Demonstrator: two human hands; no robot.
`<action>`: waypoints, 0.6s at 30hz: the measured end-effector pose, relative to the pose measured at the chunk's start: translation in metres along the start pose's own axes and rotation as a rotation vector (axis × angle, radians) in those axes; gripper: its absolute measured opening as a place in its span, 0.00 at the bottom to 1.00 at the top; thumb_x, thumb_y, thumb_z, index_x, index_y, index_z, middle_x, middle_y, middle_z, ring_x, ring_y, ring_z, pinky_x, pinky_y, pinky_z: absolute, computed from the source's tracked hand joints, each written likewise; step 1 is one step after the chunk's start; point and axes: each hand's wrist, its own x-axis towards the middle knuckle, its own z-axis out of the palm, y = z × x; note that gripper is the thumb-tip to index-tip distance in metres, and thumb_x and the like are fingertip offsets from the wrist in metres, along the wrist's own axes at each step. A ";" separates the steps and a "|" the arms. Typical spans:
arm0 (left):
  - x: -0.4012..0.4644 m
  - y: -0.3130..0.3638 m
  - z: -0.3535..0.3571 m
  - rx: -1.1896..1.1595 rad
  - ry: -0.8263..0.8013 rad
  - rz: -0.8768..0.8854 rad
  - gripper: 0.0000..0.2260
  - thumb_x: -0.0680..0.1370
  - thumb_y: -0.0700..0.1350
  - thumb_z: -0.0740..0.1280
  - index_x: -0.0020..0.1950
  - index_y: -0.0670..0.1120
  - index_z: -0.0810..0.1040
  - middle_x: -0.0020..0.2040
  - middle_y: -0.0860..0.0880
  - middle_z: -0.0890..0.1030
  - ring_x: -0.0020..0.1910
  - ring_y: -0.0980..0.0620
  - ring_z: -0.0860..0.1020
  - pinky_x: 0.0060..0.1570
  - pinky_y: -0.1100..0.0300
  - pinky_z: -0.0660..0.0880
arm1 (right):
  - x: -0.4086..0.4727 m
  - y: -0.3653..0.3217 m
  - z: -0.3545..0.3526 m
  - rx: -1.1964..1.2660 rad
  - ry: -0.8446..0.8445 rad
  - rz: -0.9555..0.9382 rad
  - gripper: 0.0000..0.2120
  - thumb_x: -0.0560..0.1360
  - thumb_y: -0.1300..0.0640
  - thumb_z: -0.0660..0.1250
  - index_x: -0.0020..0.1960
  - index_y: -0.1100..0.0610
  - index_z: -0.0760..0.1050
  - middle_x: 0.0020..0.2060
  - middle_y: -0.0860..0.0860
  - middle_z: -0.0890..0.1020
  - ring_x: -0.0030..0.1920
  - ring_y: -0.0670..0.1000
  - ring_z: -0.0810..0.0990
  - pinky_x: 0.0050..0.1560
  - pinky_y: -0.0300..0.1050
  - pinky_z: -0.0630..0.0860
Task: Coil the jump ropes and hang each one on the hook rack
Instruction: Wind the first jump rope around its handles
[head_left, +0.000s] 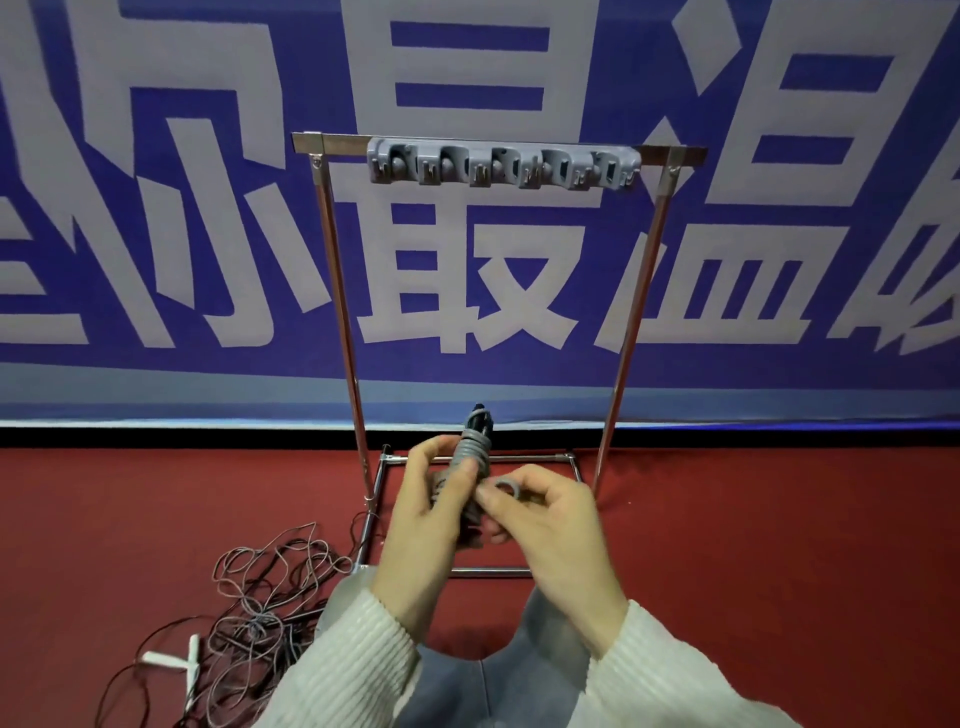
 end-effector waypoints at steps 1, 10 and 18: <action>0.003 0.001 0.003 -0.070 0.015 -0.023 0.13 0.79 0.50 0.66 0.62 0.48 0.74 0.47 0.42 0.84 0.37 0.49 0.81 0.34 0.54 0.79 | -0.001 0.000 0.001 0.021 0.003 -0.034 0.06 0.76 0.67 0.73 0.42 0.60 0.83 0.32 0.53 0.82 0.32 0.48 0.80 0.36 0.40 0.78; 0.004 -0.006 -0.001 -0.449 0.038 -0.183 0.18 0.84 0.48 0.59 0.70 0.40 0.72 0.45 0.41 0.79 0.34 0.50 0.77 0.23 0.62 0.71 | 0.000 0.002 0.002 -0.019 0.016 -0.068 0.08 0.80 0.57 0.67 0.46 0.54 0.85 0.38 0.53 0.86 0.36 0.47 0.79 0.37 0.41 0.75; -0.006 0.000 0.006 -0.305 0.027 -0.038 0.08 0.87 0.44 0.54 0.62 0.47 0.71 0.47 0.44 0.84 0.41 0.45 0.82 0.34 0.55 0.79 | 0.009 -0.003 0.002 0.246 -0.174 0.131 0.19 0.77 0.53 0.61 0.62 0.56 0.83 0.43 0.49 0.77 0.42 0.45 0.71 0.42 0.42 0.70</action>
